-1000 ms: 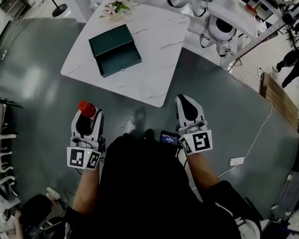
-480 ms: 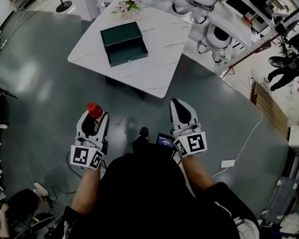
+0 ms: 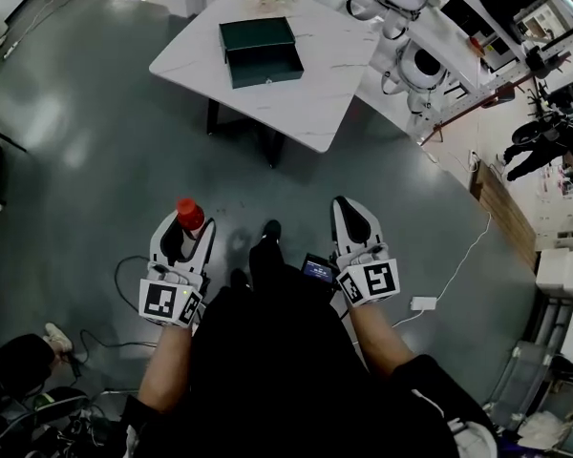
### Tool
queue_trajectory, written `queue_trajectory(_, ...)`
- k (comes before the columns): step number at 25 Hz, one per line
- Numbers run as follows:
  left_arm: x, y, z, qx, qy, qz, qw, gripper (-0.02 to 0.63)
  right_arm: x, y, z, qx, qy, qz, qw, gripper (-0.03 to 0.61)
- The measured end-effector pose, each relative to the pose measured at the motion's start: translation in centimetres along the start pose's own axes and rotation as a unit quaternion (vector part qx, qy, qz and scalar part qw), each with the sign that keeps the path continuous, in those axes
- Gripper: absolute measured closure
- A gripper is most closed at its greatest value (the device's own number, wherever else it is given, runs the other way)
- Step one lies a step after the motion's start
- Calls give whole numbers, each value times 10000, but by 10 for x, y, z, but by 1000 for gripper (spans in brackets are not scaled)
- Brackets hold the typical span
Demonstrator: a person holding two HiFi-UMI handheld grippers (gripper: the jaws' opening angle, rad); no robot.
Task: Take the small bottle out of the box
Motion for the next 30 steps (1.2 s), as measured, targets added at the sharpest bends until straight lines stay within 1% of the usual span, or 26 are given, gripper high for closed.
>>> queue_trajectory(6, 17, -24, 21, -168, 76, 71, 9998, 379, 29, 10, 2, 223, 104, -62, 9997, 538)
queue_trajectory(10, 13, -33, 27, -103, 78, -15, 9999, 379, 31, 3, 0, 222, 57, -142, 9996, 538)
queue_trajectory(12, 9, -33, 23, -117, 29, -143, 9998, 379, 27, -3, 2, 207, 99, -270, 9994, 538)
queue_trajectory(14, 1, -31, 15, -217, -5, -284, 9994, 379, 20, -10, 5, 167, 140, -413, 9989, 538)
queue_trajectory(17, -18, -39, 1, -351, 40, -354, 9987, 379, 13, -23, 3, 164, 112, -571, 9982, 538)
queue_trajectory(20, -39, -52, -11, -343, 18, -302, 9990, 379, 7, -34, -2, 256, 30, -799, 9965, 538)
queue_trajectory(22, -53, -62, -15, -223, 14, -281, 9994, 379, 7, -47, -2, 186, 14, -900, 9958, 538)
queue_trajectory(24, -66, -71, -16, -105, 21, -207, 9997, 379, 9, -62, 1, 127, 44, -938, 9955, 538)
queue_trajectory(27, -81, -81, -13, -185, 221, -41, 9996, 379, 7, -79, 3, 99, 97, -943, 9954, 538)
queue_trajectory(30, -90, -82, -12, -84, 268, -40, 9996, 379, 3, -89, 1, 73, 73, -939, 9955, 538)
Point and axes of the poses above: the fingertips, and each gripper's own axes: x backward along the fingers, y to its left, z out of its underside, the point moved 7 cm from there along x, backward along the fingers, and after that the axes turned 11 degrees about z, right-handed, at the moved point
